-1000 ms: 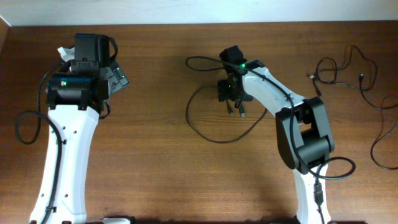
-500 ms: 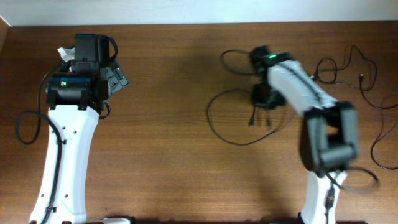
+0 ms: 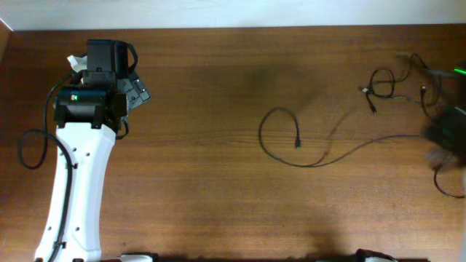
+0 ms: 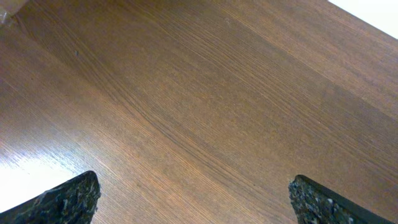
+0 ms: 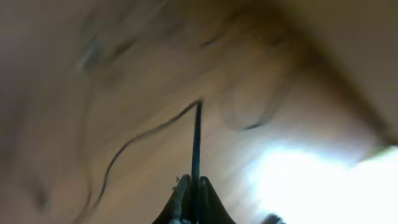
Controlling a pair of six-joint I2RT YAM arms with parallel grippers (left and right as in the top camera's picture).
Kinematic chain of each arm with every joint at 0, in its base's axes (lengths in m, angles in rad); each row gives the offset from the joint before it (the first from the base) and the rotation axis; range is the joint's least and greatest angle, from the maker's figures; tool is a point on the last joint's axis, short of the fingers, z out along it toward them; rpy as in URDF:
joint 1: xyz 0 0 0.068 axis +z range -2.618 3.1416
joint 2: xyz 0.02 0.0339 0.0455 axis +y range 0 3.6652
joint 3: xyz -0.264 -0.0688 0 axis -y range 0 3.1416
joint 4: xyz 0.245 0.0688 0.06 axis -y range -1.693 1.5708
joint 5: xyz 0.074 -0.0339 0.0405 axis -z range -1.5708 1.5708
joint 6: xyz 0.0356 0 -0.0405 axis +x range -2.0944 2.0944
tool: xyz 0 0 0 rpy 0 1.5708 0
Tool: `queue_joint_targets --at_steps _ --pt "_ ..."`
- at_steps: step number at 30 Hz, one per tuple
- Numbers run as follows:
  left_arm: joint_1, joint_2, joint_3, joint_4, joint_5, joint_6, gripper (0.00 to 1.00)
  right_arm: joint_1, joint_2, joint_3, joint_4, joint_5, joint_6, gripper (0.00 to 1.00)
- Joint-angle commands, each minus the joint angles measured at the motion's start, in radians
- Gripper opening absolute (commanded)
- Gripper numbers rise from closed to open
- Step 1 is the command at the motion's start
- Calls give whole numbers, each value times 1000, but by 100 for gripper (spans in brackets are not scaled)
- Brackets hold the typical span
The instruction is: Untangle cables
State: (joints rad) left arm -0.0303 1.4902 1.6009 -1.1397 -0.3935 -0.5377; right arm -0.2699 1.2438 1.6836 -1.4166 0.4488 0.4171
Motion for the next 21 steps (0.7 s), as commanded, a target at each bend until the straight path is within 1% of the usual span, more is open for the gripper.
queue_joint_targets --at_steps 1,4,5,6,7,9,10,13,15,16,18,19,21 --pt "1 -8 1 0 -14 16 99 -211 -126 8 93 139 85 4" --pt "1 -8 1 0 -14 16 99 -359 -127 8 153 101 86 4" --pt "1 -8 1 0 -14 16 99 -391 -111 8 166 27 84 4" --pt "1 -8 1 0 -14 16 99 -409 -88 8 174 -78 53 4" --pt "1 -8 1 1 -14 16 99 -410 -53 8 180 -206 -11 4" --pt "1 -8 1 1 -14 16 99 -381 11 8 171 -407 -85 4" --pt "1 -8 1 1 -14 16 99 -349 40 8 163 -484 -125 4" --pt "1 -8 1 1 -14 16 99 -205 103 8 157 -582 -261 4" --pt "1 -8 1 1 -14 16 99 -25 157 8 126 -662 -453 4" --pt "1 -8 1 1 -14 16 99 49 181 8 94 -682 -516 4" --pt "1 -8 1 0 -14 16 99 171 230 8 22 -685 -573 4" --pt "1 -8 1 1 -14 16 99 230 259 8 -21 -686 -574 4" --pt "1 -8 1 1 -14 16 99 341 333 8 -164 -689 -570 4"
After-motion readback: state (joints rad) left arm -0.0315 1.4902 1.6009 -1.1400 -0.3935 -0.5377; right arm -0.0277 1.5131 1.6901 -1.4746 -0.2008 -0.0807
